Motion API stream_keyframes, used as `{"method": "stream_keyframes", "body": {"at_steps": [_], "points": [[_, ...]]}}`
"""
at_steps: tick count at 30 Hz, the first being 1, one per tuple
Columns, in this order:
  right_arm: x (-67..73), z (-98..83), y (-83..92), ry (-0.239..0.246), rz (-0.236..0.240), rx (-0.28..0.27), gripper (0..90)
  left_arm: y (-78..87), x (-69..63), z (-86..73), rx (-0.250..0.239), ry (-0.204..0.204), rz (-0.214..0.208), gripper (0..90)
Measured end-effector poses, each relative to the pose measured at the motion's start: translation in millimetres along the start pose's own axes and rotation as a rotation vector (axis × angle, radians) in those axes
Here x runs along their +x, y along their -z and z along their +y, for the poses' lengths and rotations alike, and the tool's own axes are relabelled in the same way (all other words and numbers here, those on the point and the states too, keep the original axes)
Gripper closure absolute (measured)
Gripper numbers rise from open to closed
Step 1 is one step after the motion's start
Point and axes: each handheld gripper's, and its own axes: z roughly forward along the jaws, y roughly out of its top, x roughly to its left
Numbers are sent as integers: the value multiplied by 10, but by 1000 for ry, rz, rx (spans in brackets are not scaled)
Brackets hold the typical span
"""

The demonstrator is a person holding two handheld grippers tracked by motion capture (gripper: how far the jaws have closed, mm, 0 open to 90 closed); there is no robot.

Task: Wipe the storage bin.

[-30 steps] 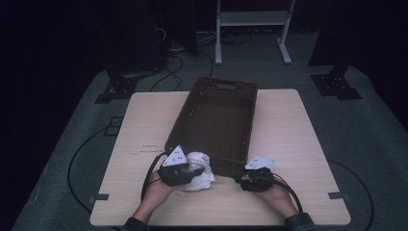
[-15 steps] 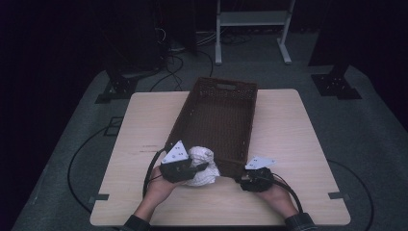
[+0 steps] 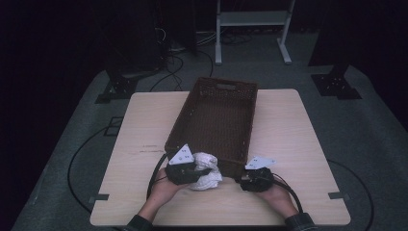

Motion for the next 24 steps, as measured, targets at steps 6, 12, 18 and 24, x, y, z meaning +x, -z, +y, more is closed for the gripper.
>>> {"method": "stream_keyframes", "body": {"at_steps": [6, 12, 18, 24], "points": [[-1, -1, 0, 1, 0, 0, 433, -59, -6, -29, 25, -1, 0, 676], [-1, -1, -1, 1, 0, -1, 433, -200, -21, -103, 81, -8, -11, 676], [-1, -1, 0, 1, 0, -1, 434, -334, 1, -175, 143, 5, -25, 676], [0, 0, -1, 1, 0, -1, 434, -372, 15, -215, 157, 19, -25, 676]]}}
